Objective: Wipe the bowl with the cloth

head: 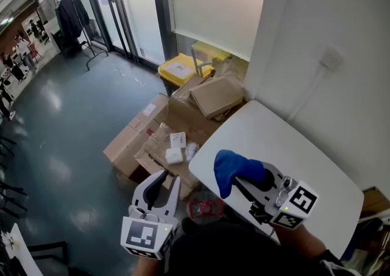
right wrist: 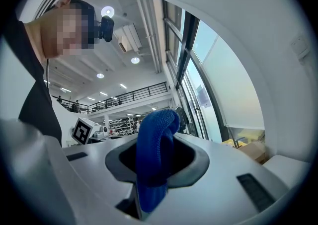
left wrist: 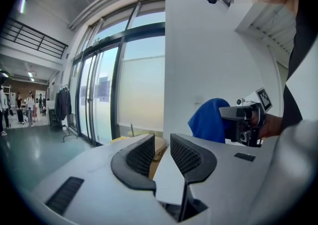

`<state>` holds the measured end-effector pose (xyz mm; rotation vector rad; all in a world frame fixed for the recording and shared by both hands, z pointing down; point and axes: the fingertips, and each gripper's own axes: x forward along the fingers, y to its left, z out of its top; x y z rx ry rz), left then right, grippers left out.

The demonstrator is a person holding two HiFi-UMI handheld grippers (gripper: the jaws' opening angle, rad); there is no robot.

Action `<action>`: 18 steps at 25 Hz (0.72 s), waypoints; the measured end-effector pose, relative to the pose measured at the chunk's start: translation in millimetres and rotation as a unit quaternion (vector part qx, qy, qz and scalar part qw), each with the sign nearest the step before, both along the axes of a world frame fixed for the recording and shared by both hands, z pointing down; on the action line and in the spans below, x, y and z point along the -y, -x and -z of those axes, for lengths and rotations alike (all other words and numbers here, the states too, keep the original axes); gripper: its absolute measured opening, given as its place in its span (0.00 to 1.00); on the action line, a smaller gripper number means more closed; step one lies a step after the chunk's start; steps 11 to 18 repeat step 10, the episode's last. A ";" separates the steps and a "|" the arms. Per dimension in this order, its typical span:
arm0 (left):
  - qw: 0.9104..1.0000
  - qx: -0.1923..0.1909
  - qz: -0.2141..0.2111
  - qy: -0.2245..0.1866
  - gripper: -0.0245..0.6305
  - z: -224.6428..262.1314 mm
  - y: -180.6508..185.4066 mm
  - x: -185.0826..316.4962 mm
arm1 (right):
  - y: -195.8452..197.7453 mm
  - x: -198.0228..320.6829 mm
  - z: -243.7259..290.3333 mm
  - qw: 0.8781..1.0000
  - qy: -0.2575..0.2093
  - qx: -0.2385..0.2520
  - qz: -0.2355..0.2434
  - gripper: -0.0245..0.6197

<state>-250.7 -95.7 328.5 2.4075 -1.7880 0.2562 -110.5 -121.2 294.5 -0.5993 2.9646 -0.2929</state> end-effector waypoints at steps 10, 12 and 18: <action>1.000 0.005 -0.010 -0.007 0.19 -3.7 -7.7 4.0 | -5.9 3.5 -2.2 1.000 -0.002 0.001 0.000 0.15; 1.000 0.005 -0.010 -0.007 0.19 -3.7 -7.7 4.0 | -5.9 3.5 -2.2 1.000 -0.002 0.001 0.000 0.15; 1.000 0.005 -0.010 -0.007 0.19 -3.7 -7.7 4.0 | -5.9 3.5 -2.2 1.000 -0.002 0.001 0.000 0.15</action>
